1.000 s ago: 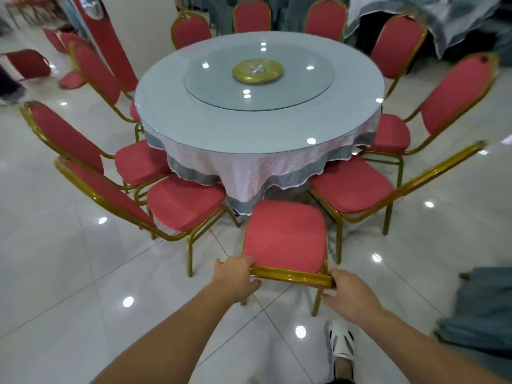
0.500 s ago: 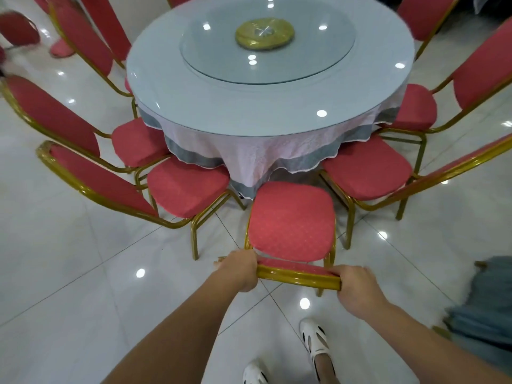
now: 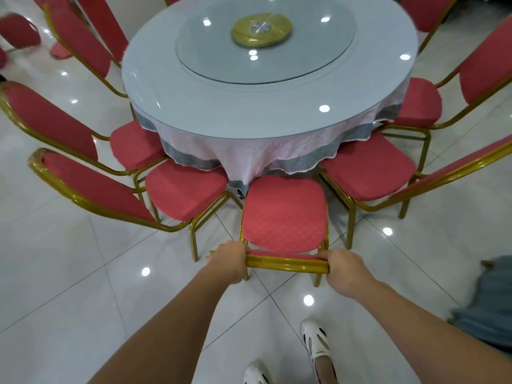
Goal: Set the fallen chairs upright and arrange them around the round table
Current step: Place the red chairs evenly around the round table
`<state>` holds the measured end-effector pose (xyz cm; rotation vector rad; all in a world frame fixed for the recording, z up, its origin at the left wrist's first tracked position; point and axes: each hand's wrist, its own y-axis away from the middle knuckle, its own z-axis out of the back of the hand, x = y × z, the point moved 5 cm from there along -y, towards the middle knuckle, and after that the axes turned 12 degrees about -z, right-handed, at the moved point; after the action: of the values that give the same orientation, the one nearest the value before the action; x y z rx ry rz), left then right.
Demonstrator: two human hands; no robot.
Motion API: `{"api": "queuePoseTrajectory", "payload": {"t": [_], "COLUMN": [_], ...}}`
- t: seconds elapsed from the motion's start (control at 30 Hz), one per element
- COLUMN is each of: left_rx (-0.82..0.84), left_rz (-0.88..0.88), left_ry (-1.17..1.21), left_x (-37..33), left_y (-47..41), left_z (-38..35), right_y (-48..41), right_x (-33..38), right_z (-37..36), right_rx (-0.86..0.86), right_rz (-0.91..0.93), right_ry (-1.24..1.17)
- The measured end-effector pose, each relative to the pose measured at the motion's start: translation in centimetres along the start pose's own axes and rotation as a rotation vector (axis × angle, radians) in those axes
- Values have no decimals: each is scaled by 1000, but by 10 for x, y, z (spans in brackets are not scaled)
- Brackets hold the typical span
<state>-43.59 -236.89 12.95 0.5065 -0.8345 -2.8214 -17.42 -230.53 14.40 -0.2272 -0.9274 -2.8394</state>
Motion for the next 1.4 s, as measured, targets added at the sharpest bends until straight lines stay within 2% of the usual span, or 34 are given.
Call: {"api": "queuePoseTrajectory", "payload": {"t": [0.33, 0.6, 0.93, 1.2, 1.4], "left_rx": [-94, -68, -148, -102, -139], "left_rz": [78, 88, 140, 155, 190], "left_ry": [-8, -10, -23, -16, 35], "left_x": [2, 4, -5, -5, -13], "left_y": [-20, -48, -93, -92, -81], "left_z": [15, 33, 49, 49, 51], "right_y": [-47, -80, -125, -128, -126], "right_x": [14, 17, 12, 15, 15], "right_z": [21, 41, 78, 74, 70], "right_rx": [-3, 10, 43, 6, 31], "right_rz": [59, 96, 127, 138, 145], "right_ry": [15, 39, -20, 51, 80]}}
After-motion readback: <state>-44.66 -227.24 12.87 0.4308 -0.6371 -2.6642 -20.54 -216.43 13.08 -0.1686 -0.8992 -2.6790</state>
